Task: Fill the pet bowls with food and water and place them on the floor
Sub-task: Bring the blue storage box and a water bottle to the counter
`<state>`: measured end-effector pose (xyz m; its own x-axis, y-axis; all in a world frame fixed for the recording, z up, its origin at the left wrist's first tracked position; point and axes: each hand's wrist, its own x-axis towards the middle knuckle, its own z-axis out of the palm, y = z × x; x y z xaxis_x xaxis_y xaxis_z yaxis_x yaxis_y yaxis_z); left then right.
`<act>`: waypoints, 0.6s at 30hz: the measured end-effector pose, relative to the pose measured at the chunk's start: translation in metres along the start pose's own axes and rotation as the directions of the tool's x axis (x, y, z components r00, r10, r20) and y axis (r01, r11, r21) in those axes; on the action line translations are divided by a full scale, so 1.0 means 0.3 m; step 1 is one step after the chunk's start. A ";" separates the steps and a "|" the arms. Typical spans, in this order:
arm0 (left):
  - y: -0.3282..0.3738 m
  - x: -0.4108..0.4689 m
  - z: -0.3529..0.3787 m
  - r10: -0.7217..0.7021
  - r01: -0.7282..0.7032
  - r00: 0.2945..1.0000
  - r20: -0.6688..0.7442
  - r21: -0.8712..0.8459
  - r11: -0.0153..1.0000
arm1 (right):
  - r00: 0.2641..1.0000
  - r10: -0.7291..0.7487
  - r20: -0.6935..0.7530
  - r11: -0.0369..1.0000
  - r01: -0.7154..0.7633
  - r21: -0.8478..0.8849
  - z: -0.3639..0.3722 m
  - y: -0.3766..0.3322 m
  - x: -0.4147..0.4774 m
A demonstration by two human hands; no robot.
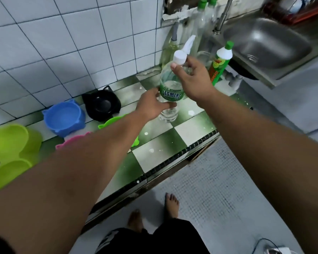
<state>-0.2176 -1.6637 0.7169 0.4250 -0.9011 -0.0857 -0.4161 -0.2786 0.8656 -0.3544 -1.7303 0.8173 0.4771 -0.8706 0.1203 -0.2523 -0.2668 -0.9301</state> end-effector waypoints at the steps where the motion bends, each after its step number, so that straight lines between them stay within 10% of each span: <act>1: 0.009 0.030 0.014 -0.016 0.016 1.000 -0.008 0.003 1.000 | 1.000 0.000 0.013 1.000 0.000 0.006 -0.011 0.012 0.032; 18: 0.144 0.242 0.139 -0.032 0.032 0.998 -0.052 -0.007 0.999 | 0.994 -0.099 0.042 0.994 0.101 -0.036 -0.173 0.152 0.315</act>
<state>-0.2382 -1.7551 0.7277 0.4797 -0.8731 -0.0876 -0.3967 -0.3048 0.8659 -0.3646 -1.8461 0.8041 0.5347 -0.8217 0.1971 -0.2333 -0.3678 -0.9002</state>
